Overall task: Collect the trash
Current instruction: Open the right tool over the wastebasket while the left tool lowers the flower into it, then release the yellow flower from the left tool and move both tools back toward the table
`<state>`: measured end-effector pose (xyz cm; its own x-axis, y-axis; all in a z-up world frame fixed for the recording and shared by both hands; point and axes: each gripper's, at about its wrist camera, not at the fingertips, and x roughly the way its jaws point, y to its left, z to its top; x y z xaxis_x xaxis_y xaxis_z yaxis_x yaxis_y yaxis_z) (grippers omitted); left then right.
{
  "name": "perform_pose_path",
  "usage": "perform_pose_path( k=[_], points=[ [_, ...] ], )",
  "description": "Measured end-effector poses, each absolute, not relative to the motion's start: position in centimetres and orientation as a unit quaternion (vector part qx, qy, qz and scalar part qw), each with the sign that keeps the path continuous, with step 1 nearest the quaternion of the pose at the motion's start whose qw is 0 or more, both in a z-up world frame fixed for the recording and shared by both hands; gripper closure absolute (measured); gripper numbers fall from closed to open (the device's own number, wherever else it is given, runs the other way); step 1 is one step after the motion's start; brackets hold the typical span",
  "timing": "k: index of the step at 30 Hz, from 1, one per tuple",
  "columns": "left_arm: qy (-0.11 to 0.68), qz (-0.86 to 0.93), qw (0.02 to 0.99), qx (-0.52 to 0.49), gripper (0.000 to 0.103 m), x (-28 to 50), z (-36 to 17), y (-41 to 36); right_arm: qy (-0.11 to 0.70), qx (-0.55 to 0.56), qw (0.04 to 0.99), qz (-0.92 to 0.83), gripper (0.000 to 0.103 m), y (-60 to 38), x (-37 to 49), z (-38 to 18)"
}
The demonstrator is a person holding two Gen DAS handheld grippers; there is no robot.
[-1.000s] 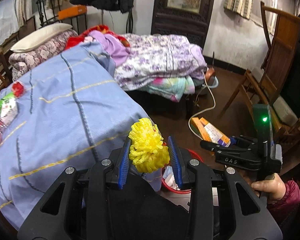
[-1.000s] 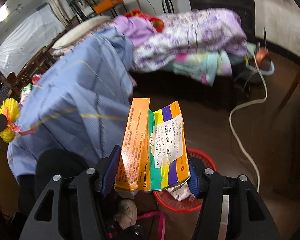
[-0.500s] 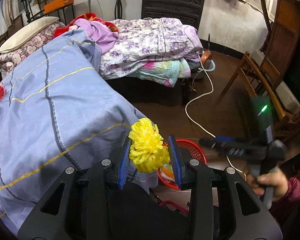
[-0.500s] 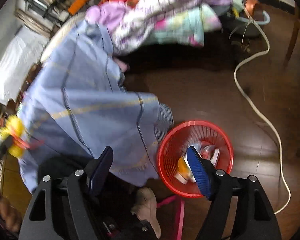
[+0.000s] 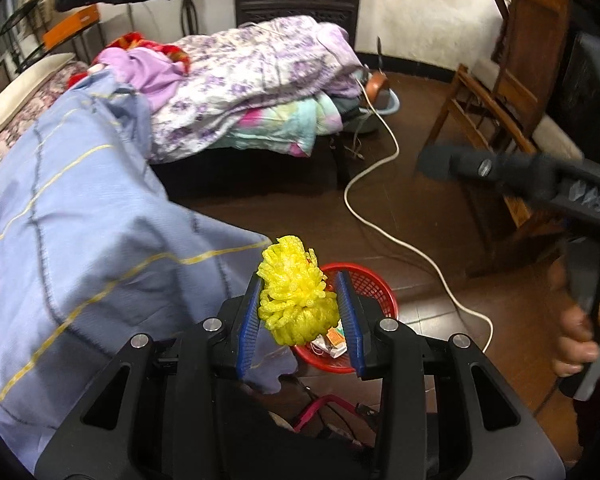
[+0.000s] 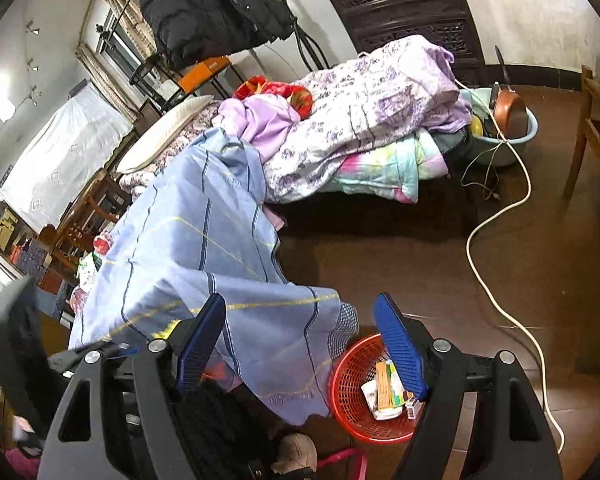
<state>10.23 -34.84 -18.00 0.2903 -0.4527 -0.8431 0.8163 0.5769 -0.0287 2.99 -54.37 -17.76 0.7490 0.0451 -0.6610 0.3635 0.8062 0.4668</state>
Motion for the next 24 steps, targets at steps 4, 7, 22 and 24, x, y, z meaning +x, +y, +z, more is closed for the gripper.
perform_pose_path(
  k=[4,7,22,24],
  points=[
    [0.441,-0.413,0.761,0.237,0.065,10.0,-20.6,-37.6,0.333,0.304,0.887,-0.101,0.027,-55.3,2.2,-17.2],
    [0.452,-0.411,0.749,0.257,0.065,10.1,-22.7,-39.4,0.328,0.310,0.886,-0.107,0.027,-55.8,1.8,-16.9],
    [0.480,-0.418,0.705,0.313,0.065,8.4,-29.5,-43.7,0.316,0.315,0.885,-0.131,0.027,-56.9,1.1,-17.1],
    [0.481,-0.419,0.704,0.313,0.064,8.4,-29.7,-43.7,0.318,0.317,0.884,-0.132,0.027,-57.0,1.1,-17.3]
  ],
)
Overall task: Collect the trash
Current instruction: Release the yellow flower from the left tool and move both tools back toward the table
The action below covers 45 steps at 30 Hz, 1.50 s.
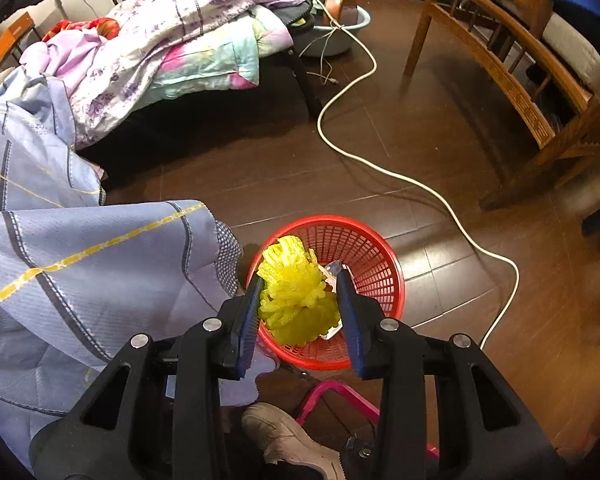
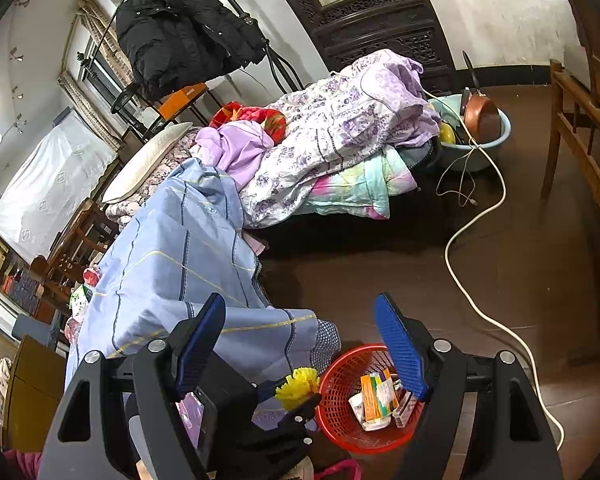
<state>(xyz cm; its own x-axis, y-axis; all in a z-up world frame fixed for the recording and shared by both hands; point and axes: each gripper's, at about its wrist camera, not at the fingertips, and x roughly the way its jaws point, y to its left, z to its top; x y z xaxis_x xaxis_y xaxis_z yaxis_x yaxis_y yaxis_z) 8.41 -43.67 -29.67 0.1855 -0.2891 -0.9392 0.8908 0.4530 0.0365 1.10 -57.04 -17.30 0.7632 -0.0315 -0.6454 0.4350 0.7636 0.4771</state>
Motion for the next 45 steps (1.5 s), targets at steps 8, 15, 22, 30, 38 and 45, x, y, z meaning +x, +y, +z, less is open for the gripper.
perform_pose_path(
  k=[8,15,22,30,38,45],
  points=[
    [0.494,-0.442,0.702,0.260,0.026,9.2,-28.8,-43.2,0.320,0.319,0.882,-0.134,0.027,-57.0,1.3,-17.5],
    [0.494,-0.433,0.721,0.219,0.022,10.4,-27.2,-41.9,0.314,0.308,0.889,-0.130,0.027,-56.3,1.3,-16.6],
    [0.470,-0.417,0.751,0.203,0.022,10.0,-23.7,-39.2,0.307,0.291,0.898,-0.125,0.025,-55.3,1.0,-14.8],
    [0.418,-0.385,0.805,0.168,0.021,9.5,-17.4,-34.4,0.279,0.253,0.920,-0.107,0.021,-52.0,0.3,-10.6],
    [0.337,-0.340,0.869,0.119,0.013,7.9,-9.8,-26.6,0.238,0.196,0.948,-0.073,0.016,-46.2,-0.6,-4.6],
    [0.266,-0.284,0.918,0.079,0.007,5.6,-3.3,-18.6,0.197,0.153,0.968,-0.024,0.010,-39.7,-1.8,0.5]
  ],
)
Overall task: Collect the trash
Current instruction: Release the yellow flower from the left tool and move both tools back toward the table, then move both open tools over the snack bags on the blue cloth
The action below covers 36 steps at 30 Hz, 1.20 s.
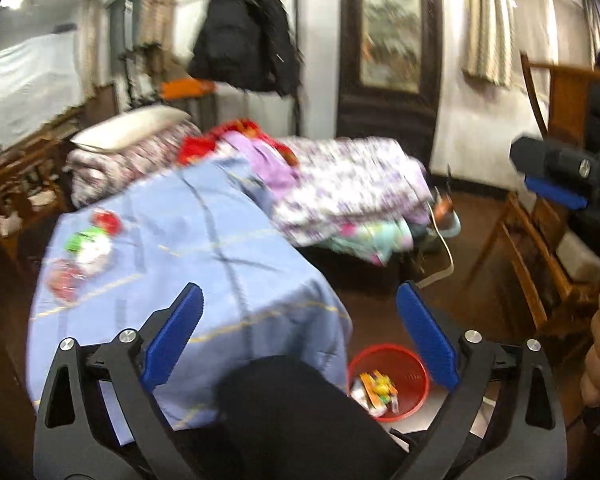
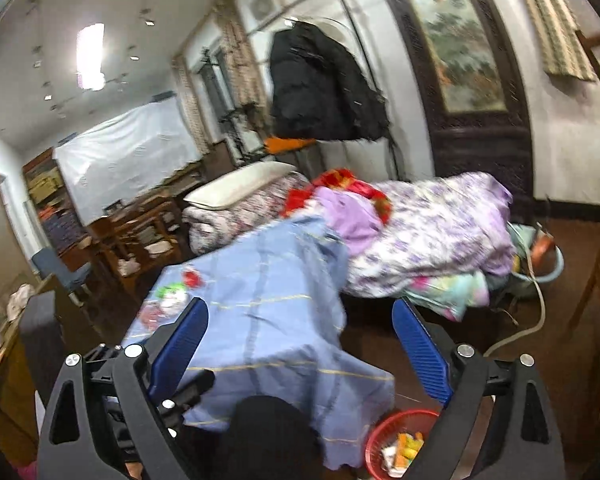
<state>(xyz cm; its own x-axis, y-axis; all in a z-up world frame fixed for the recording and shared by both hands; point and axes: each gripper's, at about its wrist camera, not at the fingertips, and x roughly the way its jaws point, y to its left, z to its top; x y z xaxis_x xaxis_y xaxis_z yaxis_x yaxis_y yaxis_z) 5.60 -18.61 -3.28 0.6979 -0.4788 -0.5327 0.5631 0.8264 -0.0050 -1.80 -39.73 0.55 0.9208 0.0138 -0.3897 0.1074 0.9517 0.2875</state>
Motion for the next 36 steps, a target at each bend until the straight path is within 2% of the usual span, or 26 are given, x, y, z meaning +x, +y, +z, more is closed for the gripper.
perform_pose_path(
  k=[3,9,18,27,31,36],
  points=[
    [0.234,-0.262,0.934,0.066,0.007,4.4,-0.7,-14.8,0.183,0.141,0.973,-0.007,0.006,-37.3,-2.3,2.4],
    [0.187,-0.218,0.957,0.035,0.007,3.0,3.3,-7.6,0.172,0.138,0.975,0.033,0.006,-32.5,-2.8,5.6],
    [0.198,-0.165,0.966,-0.016,0.007,4.5,5.0,0.0,0.169,0.106,0.978,0.054,0.006,-27.0,-3.1,7.8],
    [0.223,-0.122,0.966,-0.048,0.007,7.6,4.0,3.6,0.223,0.133,0.964,0.062,0.006,-27.5,0.6,4.2],
    [0.243,-0.082,0.966,-0.036,0.007,10.0,2.2,4.4,0.250,0.151,0.955,0.056,0.006,-28.7,2.9,1.7],
    [0.306,-0.051,0.950,-0.045,0.007,14.4,-2.1,6.0,0.297,0.188,0.935,0.050,0.006,-29.9,7.0,-2.5]
  ],
)
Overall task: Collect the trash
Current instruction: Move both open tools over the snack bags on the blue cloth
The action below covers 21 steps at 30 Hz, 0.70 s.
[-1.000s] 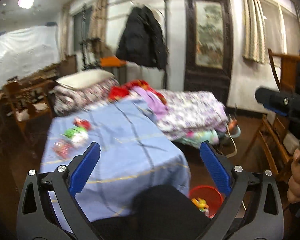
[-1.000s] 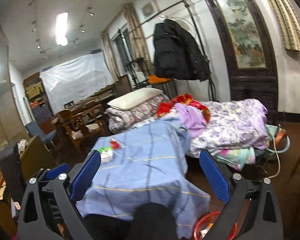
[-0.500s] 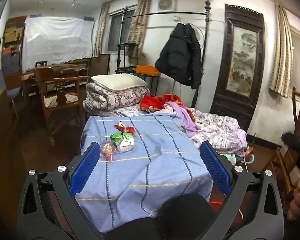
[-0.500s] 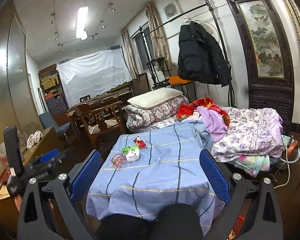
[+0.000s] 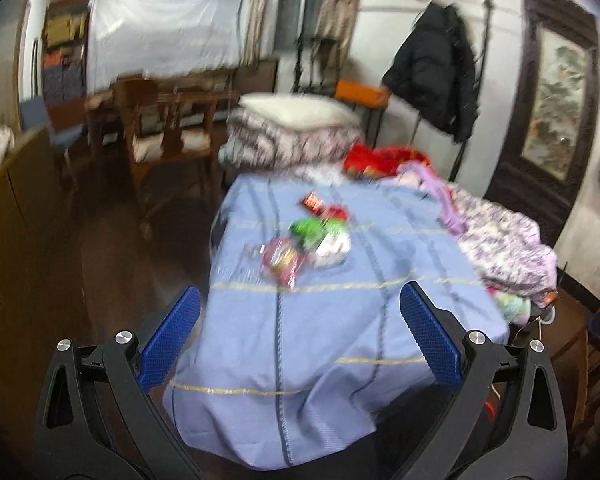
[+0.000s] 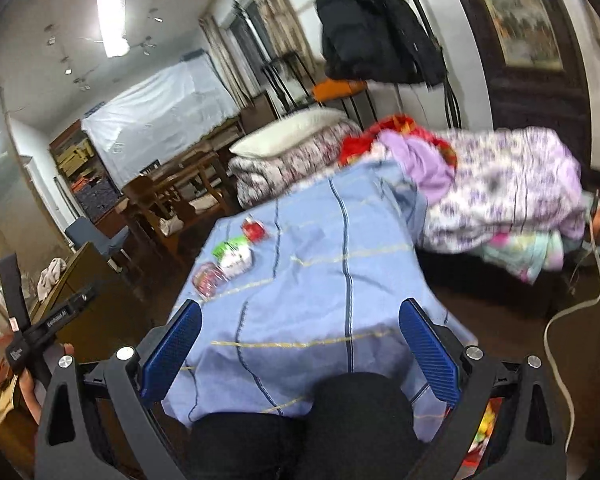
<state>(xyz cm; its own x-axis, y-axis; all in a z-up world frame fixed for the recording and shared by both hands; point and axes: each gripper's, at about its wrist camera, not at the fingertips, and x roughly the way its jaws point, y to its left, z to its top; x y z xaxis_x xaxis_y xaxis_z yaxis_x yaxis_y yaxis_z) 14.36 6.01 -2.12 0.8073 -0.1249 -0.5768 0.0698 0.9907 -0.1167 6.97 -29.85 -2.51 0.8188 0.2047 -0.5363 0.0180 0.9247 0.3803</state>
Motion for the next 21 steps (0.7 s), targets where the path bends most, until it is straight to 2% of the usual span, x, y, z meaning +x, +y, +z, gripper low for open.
perform_pose_path(
  k=[8,15,21],
  points=[
    [0.398,-0.045,0.915,-0.043,0.007,20.1,-10.8,6.3,0.348,0.169,0.922,0.037,0.006,-29.8,12.3,-7.5],
    [0.391,-0.058,0.914,-0.090,0.007,27.6,-11.4,7.0,0.371,0.155,0.914,0.042,0.006,-29.5,15.0,-9.4],
    [0.403,-0.032,0.912,-0.064,0.007,33.8,-13.4,6.1,0.389,0.152,0.908,0.034,0.006,-29.7,16.7,-10.1]
  ],
)
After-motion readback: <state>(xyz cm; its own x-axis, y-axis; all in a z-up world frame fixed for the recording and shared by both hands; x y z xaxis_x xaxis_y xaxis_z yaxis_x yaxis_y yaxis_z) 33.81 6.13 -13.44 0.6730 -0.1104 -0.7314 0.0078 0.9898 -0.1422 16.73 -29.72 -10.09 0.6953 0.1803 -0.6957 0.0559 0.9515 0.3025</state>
